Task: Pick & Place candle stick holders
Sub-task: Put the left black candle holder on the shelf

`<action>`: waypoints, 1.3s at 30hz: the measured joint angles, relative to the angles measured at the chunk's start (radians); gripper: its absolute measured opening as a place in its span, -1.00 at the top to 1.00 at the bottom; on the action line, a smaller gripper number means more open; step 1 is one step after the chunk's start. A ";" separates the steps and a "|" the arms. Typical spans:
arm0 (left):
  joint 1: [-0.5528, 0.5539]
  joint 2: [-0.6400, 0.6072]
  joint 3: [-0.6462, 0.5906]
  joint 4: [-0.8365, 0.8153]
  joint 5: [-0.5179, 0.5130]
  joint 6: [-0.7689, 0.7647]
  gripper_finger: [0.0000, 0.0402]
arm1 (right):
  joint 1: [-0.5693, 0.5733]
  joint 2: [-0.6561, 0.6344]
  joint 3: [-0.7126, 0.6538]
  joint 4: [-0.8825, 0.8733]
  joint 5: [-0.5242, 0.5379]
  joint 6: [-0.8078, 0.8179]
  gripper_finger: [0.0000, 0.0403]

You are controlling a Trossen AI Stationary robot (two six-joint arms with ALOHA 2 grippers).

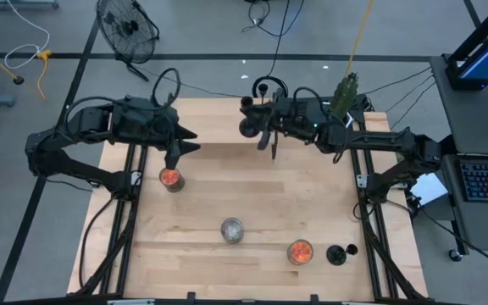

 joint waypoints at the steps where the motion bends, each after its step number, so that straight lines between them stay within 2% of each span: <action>1: 0.000 0.000 0.000 -0.004 -0.004 0.000 0.00 | -0.002 0.009 0.000 0.022 0.001 0.005 0.87; 4: 0.000 0.003 0.000 -0.010 -0.023 0.002 0.00 | -0.001 0.027 0.000 0.080 -0.001 0.010 0.87; 10: 0.000 0.003 0.000 -0.010 -0.033 0.015 0.00 | 0.003 0.078 -0.002 0.080 0.028 -0.010 0.87; 20: 0.000 0.003 0.000 -0.009 -0.072 0.015 0.00 | -0.023 0.238 -0.001 0.254 0.082 -0.005 0.87; 23: 0.000 0.004 0.000 -0.009 -0.072 0.022 0.00 | -0.034 0.279 0.000 0.296 0.141 -0.021 0.87; 32: 0.009 0.004 0.000 -0.009 -0.072 0.038 0.00 | -0.069 0.350 0.000 0.352 0.161 -0.095 0.87; 39: 0.009 0.004 0.000 -0.009 -0.073 0.053 0.00 | -0.091 0.355 0.000 0.343 0.186 -0.123 0.87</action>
